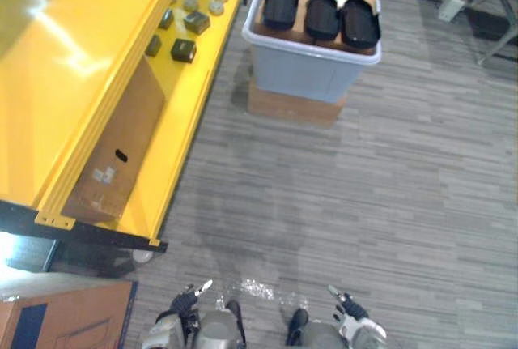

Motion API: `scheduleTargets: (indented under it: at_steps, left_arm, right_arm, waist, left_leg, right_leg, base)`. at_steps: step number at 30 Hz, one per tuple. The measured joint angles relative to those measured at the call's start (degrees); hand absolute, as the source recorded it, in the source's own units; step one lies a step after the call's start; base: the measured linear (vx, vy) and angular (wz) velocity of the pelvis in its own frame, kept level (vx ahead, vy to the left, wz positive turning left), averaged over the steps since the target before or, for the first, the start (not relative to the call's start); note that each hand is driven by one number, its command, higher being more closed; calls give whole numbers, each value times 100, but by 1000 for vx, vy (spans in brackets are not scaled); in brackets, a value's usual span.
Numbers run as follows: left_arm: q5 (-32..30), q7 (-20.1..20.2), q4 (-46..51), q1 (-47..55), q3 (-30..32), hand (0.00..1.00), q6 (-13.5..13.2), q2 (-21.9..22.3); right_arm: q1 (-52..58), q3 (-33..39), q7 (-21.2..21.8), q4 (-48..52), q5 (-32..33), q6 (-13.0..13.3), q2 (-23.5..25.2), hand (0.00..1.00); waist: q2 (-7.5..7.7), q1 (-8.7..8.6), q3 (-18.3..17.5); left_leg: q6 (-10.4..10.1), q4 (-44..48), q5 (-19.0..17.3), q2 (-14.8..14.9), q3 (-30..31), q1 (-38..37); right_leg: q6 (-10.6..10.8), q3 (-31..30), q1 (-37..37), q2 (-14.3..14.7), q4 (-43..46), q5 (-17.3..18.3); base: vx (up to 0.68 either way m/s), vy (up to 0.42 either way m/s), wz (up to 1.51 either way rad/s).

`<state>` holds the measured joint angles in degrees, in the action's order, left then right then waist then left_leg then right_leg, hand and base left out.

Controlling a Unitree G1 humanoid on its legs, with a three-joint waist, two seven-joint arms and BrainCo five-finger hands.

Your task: Walk over and take plastic housings, then place them on the shelf

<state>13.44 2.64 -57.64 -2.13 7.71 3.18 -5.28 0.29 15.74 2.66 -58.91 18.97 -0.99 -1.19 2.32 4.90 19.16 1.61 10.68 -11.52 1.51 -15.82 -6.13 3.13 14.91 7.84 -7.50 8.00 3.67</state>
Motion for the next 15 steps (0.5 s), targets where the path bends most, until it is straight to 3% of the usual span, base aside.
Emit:
scheduleTargets:
  at_steps: [4,6,7,8,10,12,13,14,15]
  left_arm:
    - [-1,-15,-104,64,-3,0,-176,115]
    - [2,-18,-146,103,115,0,-189,2]
    - [-9,-25,-132,188,76,0,-206,34]
    - [-16,-31,-128,277,-4,0,-214,143]
    - [-40,-47,-130,340,-22,0,-253,108]
    - [-34,-93,-148,338,-44,0,-309,72]
    - [-30,-121,-146,339,-129,0,-313,42]
    - [-34,-127,-165,331,-189,0,-316,-12]
    - [-29,-135,-203,339,-200,0,-309,19]
  right_arm:
    - [275,3,67,-4,-4,-8,-3,0]
    - [291,-2,97,-21,-32,-10,61,0]
    - [359,-1,99,-73,-66,-17,44,0]
    - [409,6,98,-106,-82,-17,-89,0]
    - [384,-46,129,-65,-150,-7,-50,0]
    - [348,-140,121,-43,-178,4,-20,0]
    - [369,-157,116,-50,-181,2,12,0]
    - [402,-204,118,-71,-185,0,37,0]
    - [412,-171,116,-87,-179,-3,24,0]
  waist:
    - [-35,-52,-234]
    - [156,-35,-260]
    - [137,-41,-381]
    - [-115,-127,-488]
    - [-121,-124,-569]
    - [-124,-118,-582]
    - [-58,-116,-612]
    - [117,-124,-681]
    - [14,-172,-713]
  left_leg:
    - [-102,109,-61,61,-15,-203]
    - [-159,1112,-258,-15,-22,215]
    - [-163,214,-184,-131,134,122]
    - [-147,-471,186,-58,252,-71]
    - [-132,-371,204,-25,276,-129]
    - [-129,-361,199,36,291,-235]
    - [-158,-354,179,32,291,-291]
    - [-257,-294,85,-48,308,-300]
    - [-286,-289,19,31,357,-346]
  right_leg:
    - [1,8,238,29,-5,-1]
    - [2,-17,459,-234,30,-9]
    - [10,-35,511,-272,35,-3]
    - [111,62,519,-171,253,86]
    - [225,64,465,-128,216,541]
    - [150,71,414,88,-342,678]
    - [68,78,411,190,-874,411]
    - [159,105,304,154,-988,-240]
    - [154,97,358,228,-958,-238]
  base:
    - [133,-41,0]
    - [140,-9,6]
    - [120,22,18]
    - [109,27,15]
    - [146,-29,4]
    - [113,-99,-2]
    - [59,-119,9]
    - [38,-108,18]
    - [72,-73,13]
